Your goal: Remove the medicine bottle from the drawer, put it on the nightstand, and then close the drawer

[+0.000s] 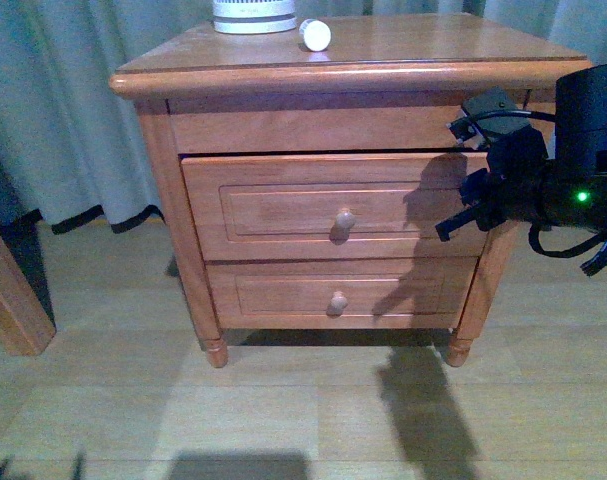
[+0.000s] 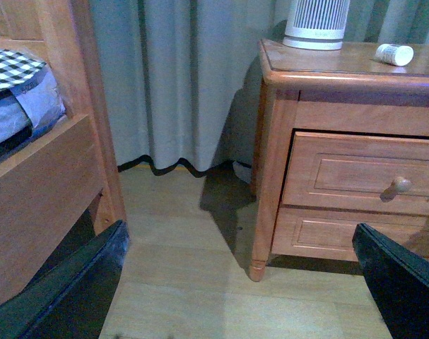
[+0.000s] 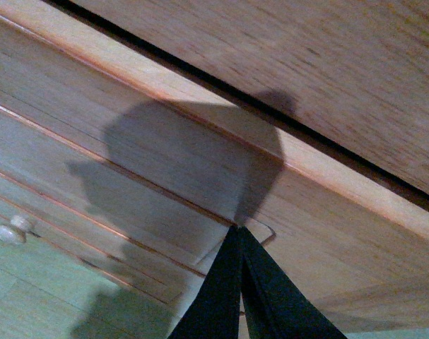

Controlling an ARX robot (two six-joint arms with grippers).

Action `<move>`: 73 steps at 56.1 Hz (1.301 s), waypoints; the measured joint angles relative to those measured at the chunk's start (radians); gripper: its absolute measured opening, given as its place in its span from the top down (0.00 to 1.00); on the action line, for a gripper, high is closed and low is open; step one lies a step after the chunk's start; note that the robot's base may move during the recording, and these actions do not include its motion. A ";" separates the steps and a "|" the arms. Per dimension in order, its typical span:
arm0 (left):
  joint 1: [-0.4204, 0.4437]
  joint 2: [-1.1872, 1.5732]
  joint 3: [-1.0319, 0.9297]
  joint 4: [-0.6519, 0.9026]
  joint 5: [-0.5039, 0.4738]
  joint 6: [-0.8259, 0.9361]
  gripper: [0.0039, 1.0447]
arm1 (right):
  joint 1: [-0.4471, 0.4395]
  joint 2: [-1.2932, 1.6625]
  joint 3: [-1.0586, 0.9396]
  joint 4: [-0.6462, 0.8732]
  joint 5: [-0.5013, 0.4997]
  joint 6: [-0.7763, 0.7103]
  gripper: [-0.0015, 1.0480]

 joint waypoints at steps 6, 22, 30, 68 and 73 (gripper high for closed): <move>0.000 0.000 0.000 0.000 0.000 0.000 0.06 | -0.007 0.000 0.010 -0.017 -0.011 0.023 0.97; 0.000 0.000 0.000 0.000 0.000 0.000 0.06 | -0.007 -0.006 0.005 -0.008 -0.023 0.087 0.97; 0.000 0.000 0.000 0.000 0.000 0.000 0.06 | 0.000 -0.080 -0.045 0.005 -0.023 0.149 0.97; 0.000 0.000 0.000 0.000 0.000 0.000 0.06 | 0.031 -1.047 -0.512 -0.257 -0.210 0.670 0.79; 0.000 0.000 0.000 0.000 0.000 0.000 0.06 | 0.011 -1.210 -0.527 -0.312 -0.173 0.668 0.64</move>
